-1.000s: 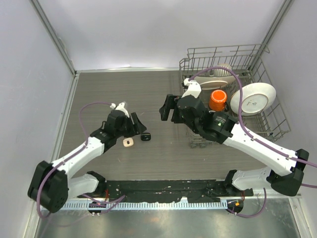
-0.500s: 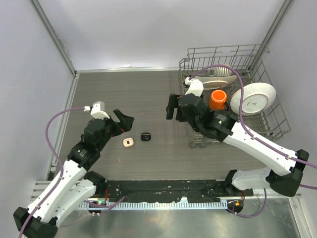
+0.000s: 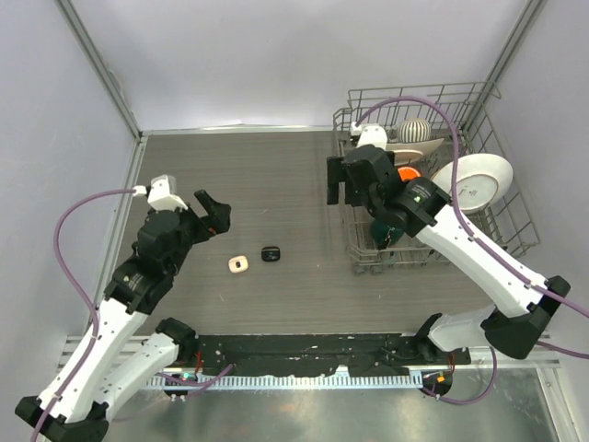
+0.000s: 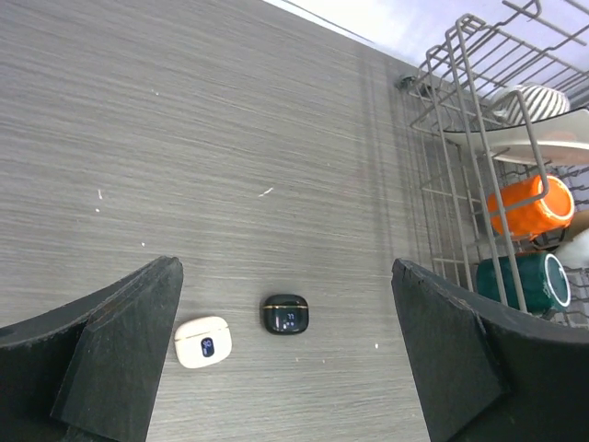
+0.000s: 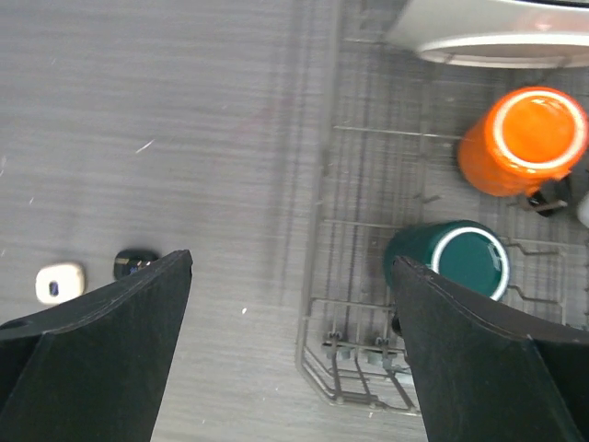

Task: Insert the wireless bluetooth earbuds into the charging case
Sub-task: Reset both arms

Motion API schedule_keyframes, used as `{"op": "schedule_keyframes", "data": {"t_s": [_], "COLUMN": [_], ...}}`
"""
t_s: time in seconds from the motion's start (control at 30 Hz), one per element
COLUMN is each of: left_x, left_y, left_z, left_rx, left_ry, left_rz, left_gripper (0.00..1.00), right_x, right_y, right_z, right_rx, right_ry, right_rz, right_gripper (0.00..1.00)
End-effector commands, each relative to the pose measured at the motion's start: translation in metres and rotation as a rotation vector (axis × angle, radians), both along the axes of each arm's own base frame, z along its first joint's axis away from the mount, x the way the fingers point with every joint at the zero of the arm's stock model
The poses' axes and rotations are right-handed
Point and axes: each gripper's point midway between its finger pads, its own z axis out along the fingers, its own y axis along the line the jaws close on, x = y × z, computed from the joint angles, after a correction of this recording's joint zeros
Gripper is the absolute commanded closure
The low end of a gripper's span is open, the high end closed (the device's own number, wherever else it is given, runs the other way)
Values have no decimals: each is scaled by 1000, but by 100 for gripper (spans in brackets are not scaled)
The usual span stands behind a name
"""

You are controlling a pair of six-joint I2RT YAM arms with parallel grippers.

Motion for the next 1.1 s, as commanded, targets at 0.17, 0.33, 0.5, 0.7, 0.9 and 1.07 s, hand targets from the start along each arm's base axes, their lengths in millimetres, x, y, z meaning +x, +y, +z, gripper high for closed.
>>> {"op": "schedule_keyframes", "data": {"t_s": [0.17,0.33,0.5,0.7,0.9,1.07], "left_x": [34,26,8,-17,-24,-15], "left_y": [47,54,41,49,59,71], "left_z": [-1,19,15,43,53,24], "left_rx": [199,162,123,13,16,75], "left_ry": [168,59,5,-119,-148,24], "left_rz": [137,93,8,70,114,188], "left_gripper": [0,0,0,0,0,0], "right_x": [-16,14,27,38,44,38], "right_y": [32,-13,-51,-69,-64,-68], "right_z": [31,45,42,56,63,55], "right_rx": [84,161,37,20,140,144], "right_ry": [16,-201,-238,-173,-139,-116], "right_rz": [283,21,-155,-204,-121,-106], "right_gripper": [2,0,0,0,13,13]}}
